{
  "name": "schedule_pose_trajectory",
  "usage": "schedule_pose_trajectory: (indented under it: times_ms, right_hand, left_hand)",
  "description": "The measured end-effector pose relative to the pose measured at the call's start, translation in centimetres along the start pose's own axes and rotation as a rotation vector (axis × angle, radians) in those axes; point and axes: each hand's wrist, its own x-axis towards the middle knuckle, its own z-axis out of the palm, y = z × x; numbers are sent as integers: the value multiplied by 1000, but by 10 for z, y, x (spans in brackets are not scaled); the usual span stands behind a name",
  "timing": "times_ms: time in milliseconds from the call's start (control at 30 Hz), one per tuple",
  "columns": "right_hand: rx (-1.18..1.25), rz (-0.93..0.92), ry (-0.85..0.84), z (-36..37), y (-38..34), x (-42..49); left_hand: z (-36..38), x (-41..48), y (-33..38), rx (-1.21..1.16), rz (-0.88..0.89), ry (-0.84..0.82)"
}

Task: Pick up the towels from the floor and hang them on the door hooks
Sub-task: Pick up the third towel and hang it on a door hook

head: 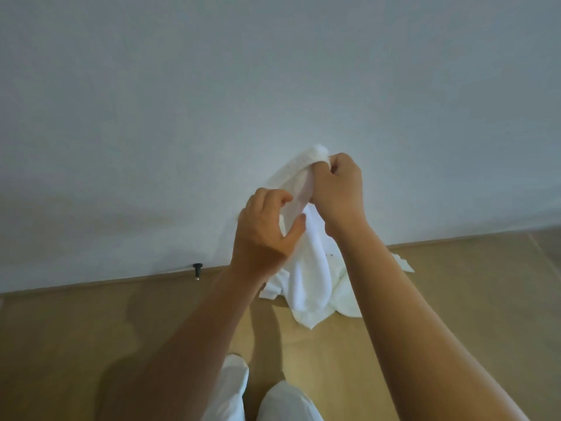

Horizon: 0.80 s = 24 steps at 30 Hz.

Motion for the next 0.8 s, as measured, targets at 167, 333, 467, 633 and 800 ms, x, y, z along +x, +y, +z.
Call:
schedule_pose_trajectory:
  times_ms: [167, 333, 467, 633, 800]
  right_hand:
    - [161, -14, -79, 3, -69, -35]
    - [172, -127, -187, 23, -115, -69]
    - [50, -235, -388, 48, -144, -101]
    - [-225, -645, -714, 98, -182, -156]
    - [-211, -732, -1157, 165, -210, -226]
  left_hand:
    - [-49, -9, 20, 105, -217, -18]
    - [-127, -12, 34, -57, -423, 169]
    - [-199, -17, 34, 9, -436, 276]
    - [-284, -38, 26, 193, -384, 251]
    - [-389, -75, 22, 272, -379, 323]
